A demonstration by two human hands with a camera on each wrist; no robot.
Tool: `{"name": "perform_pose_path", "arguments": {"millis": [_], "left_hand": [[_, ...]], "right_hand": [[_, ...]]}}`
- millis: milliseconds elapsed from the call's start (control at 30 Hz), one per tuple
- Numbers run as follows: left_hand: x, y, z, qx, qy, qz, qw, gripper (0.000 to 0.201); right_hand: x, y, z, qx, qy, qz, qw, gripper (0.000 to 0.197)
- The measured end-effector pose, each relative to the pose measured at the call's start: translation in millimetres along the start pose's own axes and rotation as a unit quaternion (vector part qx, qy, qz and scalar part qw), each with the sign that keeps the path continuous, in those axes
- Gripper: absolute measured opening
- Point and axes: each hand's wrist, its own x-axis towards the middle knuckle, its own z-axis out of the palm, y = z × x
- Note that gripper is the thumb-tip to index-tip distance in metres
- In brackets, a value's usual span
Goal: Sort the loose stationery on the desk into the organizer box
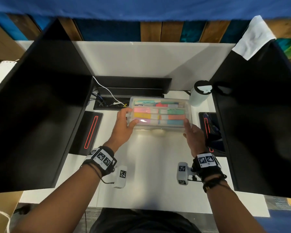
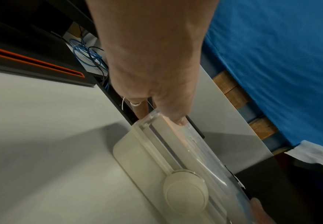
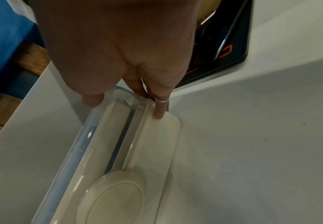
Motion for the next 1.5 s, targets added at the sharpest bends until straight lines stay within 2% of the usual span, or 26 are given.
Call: {"name": "perform_pose_path", "arguments": {"millis": [133, 200, 267, 300, 367, 400, 467, 533, 600, 700, 767, 833, 933, 1000, 1100, 1167, 1333, 1500], "left_hand": [[2, 0, 3, -0.021, 0.014, -0.011, 1.000, 0.048], [-7, 2, 14, -0.023, 0.080, -0.052, 0.995, 0.061], [-21, -4, 35, -0.043, 0.134, -0.135, 0.981, 0.080], [-29, -9, 49, -0.061, 0.122, -0.193, 0.972, 0.089], [-42, -9, 73, -0.090, 0.032, -0.321, 0.942, 0.101], [-47, -7, 82, -0.122, -0.024, -0.360, 0.925, 0.100], [-50, 3, 95, -0.212, -0.082, -0.371, 0.900, 0.071], [-45, 11, 104, -0.254, -0.060, -0.343, 0.902, 0.044], [-38, 20, 109, -0.278, -0.034, -0.331, 0.901, 0.029], [-34, 23, 115, -0.336, -0.022, -0.337, 0.879, 0.034], [-37, 19, 117, -0.402, -0.026, -0.346, 0.847, 0.033], [-41, 16, 118, -0.490, -0.030, -0.360, 0.793, 0.036], [-43, 16, 123, -0.574, -0.036, -0.387, 0.721, 0.052], [-43, 21, 127, -0.597, -0.040, -0.404, 0.692, 0.062], [-43, 28, 132, -0.608, -0.037, -0.423, 0.671, 0.076], [-43, 28, 132, -0.602, -0.033, -0.434, 0.670, 0.078], [-37, 18, 126, -0.555, -0.056, -0.447, 0.699, 0.080], [-33, 20, 106, -0.452, -0.036, -0.476, 0.754, 0.061]], "right_hand": [[5, -3, -2, 0.016, -0.021, -0.005, 1.000, 0.058], [6, -1, -5, 0.016, -0.031, -0.004, 0.999, 0.056], [6, 1, -5, 0.014, -0.035, -0.003, 0.999, 0.059], [6, 2, -5, 0.015, -0.036, -0.002, 0.999, 0.061], [7, 2, -4, 0.010, -0.037, -0.002, 0.999, 0.066], [7, 2, -4, 0.001, -0.038, -0.002, 0.999, 0.068], [7, 2, -5, -0.015, -0.040, -0.004, 0.999, 0.069], [6, 0, -6, -0.018, -0.039, -0.001, 0.999, 0.066], [3, -5, -7, -0.020, -0.035, -0.003, 0.999, 0.061], [-2, -11, -6, -0.054, -0.024, -0.016, 0.998, 0.060], [-3, -10, -5, -0.069, -0.026, -0.026, 0.997, 0.068], [-3, -8, -4, -0.072, -0.027, -0.028, 0.997, 0.075], [-1, -6, -3, -0.072, -0.025, -0.028, 0.997, 0.088], [-1, -7, -4, -0.079, -0.020, -0.031, 0.996, 0.086], [0, -7, -5, -0.080, -0.019, -0.026, 0.996, 0.086], [0, -8, -5, -0.079, -0.025, -0.029, 0.996, 0.088], [-1, -9, -6, -0.067, -0.036, -0.035, 0.997, 0.091], [-3, -14, -5, -0.053, -0.038, -0.047, 0.997, 0.078]]}}
